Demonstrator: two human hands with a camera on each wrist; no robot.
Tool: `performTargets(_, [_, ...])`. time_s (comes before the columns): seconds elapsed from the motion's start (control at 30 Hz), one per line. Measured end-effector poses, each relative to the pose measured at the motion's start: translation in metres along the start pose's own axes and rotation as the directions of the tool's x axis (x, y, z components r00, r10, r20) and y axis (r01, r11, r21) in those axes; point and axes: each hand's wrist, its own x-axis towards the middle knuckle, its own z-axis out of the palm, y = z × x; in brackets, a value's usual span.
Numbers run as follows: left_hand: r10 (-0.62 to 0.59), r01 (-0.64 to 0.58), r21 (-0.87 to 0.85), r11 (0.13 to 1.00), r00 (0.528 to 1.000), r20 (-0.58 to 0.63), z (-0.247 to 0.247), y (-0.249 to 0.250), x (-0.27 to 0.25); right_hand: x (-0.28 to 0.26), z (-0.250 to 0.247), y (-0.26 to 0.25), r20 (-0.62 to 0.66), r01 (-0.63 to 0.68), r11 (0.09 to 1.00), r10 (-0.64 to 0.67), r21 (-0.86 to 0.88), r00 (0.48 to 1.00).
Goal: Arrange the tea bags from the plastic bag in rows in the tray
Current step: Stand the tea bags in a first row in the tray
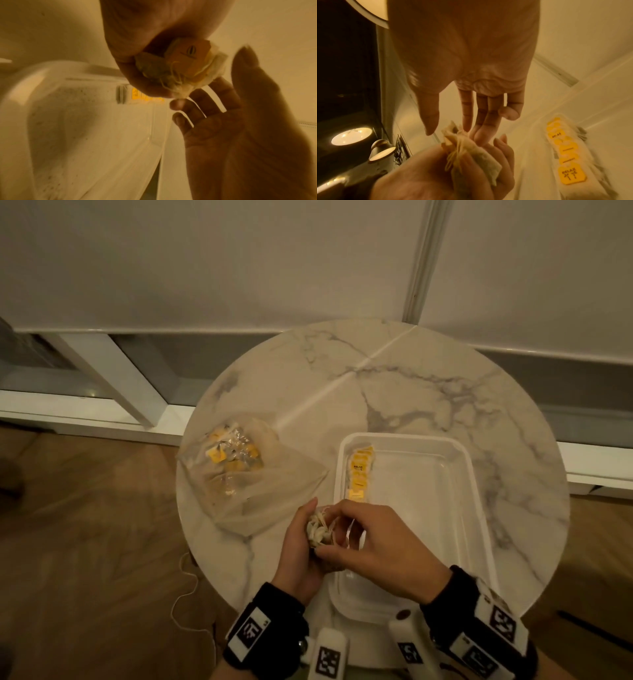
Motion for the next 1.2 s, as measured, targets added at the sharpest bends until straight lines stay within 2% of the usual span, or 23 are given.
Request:
performTargets(0.1, [-0.050, 0.050, -0.031, 0.998, 0.999, -0.002, 0.006, -0.002, -0.002, -0.002, 0.000, 0.005, -0.073, 0.017, 0.997, -0.022, -0.073, 0.997])
performTargets(0.2, [-0.094, 0.094, 0.001, 0.996, 0.995, 0.013, 0.006, -0.004, -0.003, -0.002, -0.008, 0.013, -0.151, -0.025, 0.999, 0.032, 0.045, 0.988])
performTargets(0.3, [-0.120, 0.119, 0.016, 0.993, 0.991, 0.053, 0.009, -0.007, -0.004, -0.001, -0.016, 0.015, -0.164, -0.095, 0.975, 0.129, 0.202, 0.978])
performTargets(0.43, [-0.120, 0.118, 0.029, 0.993, 0.989, 0.087, 0.013, -0.011, -0.005, 0.000, -0.023, 0.019, -0.172, -0.127, 0.955, 0.177, 0.268, 0.969])
performTargets(0.63, [-0.086, 0.083, 0.030, 0.996, 0.989, 0.123, 0.017, -0.014, -0.006, 0.000, -0.030, 0.018, -0.237, -0.111, 0.982, 0.145, 0.149, 0.961])
performTargets(0.73, [-0.082, 0.079, 0.031, 0.996, 0.991, 0.107, 0.017, -0.015, -0.006, -0.003, -0.030, 0.009, -0.182, -0.132, 0.990, 0.140, 0.056, 0.973])
performTargets(0.93, [-0.138, 0.143, -0.084, 0.986, 0.988, 0.064, 0.017, -0.020, -0.006, 0.000, -0.037, 0.006, -0.206, -0.080, 0.997, 0.077, -0.006, 0.976])
performTargets(1.07, [-0.166, 0.171, -0.073, 0.983, 0.984, 0.071, 0.017, -0.027, -0.006, 0.006, -0.042, 0.002, -0.246, -0.028, 0.999, 0.017, -0.040, 0.969])
performTargets(1.13, [-0.157, 0.162, -0.054, 0.985, 0.983, 0.094, 0.019, -0.029, -0.005, 0.008, -0.046, 0.000, -0.226, -0.015, 0.999, 0.004, -0.048, 0.974])
performTargets(1.2, [-0.133, 0.139, -0.032, 0.990, 0.982, 0.130, 0.020, -0.029, -0.004, 0.009, -0.052, -0.002, -0.149, -0.016, 0.998, 0.008, -0.053, 0.989])
